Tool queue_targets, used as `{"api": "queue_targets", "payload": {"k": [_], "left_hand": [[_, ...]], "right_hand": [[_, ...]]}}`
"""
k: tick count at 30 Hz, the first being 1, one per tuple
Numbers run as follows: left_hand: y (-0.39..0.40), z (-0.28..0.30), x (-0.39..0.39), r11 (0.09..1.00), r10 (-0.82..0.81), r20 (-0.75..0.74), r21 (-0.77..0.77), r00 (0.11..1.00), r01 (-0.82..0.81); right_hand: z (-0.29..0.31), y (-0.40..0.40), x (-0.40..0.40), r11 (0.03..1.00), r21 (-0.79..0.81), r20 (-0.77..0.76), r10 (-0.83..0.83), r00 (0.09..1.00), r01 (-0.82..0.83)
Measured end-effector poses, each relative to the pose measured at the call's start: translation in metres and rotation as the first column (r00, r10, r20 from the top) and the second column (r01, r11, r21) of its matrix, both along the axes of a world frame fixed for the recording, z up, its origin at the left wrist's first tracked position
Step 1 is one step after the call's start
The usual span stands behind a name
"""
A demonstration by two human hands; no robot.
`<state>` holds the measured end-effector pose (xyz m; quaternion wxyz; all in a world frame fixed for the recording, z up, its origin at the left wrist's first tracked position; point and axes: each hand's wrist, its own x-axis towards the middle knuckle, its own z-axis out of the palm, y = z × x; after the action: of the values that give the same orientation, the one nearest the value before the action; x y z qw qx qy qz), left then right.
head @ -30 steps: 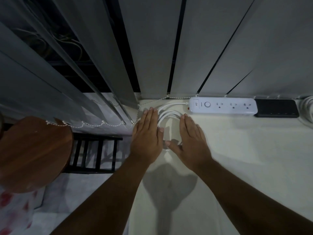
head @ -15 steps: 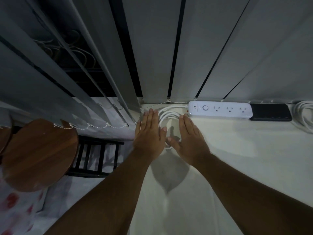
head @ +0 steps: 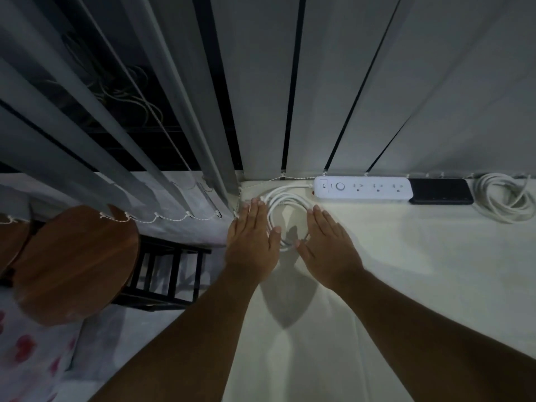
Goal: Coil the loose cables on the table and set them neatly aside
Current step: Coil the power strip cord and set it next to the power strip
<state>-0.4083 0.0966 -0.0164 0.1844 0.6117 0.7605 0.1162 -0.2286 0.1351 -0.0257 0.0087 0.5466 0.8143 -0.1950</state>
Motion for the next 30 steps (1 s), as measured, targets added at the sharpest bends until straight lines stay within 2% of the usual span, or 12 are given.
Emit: {"api": "queue_targets", "payload": {"k": [7, 12, 21, 30], "left_hand": [[-0.026, 0.014, 0.032, 0.999, -0.046, -0.003, 0.007, 0.999, 0.046], [-0.039, 0.024, 0.074, 0.999, -0.051, -0.025, 0.014, 0.998, 0.051], [-0.082, 0.045, 0.202, 1.0, 0.029, -0.017, -0.007, 0.999, -0.029], [-0.118, 0.062, 0.289, 0.995, -0.101, -0.022, -0.008, 0.995, 0.101]], "right_hand": [[0.021, -0.023, 0.032, 0.998, 0.015, 0.035, -0.054, 0.998, 0.054], [0.032, -0.039, 0.073, 1.0, 0.022, 0.072, -0.022, 0.997, 0.021], [0.053, -0.075, 0.196, 0.998, 0.037, 0.157, 0.052, 0.986, -0.058], [0.072, -0.122, 0.29, 0.996, 0.037, 0.147, -0.085, 0.986, 0.081]]}}
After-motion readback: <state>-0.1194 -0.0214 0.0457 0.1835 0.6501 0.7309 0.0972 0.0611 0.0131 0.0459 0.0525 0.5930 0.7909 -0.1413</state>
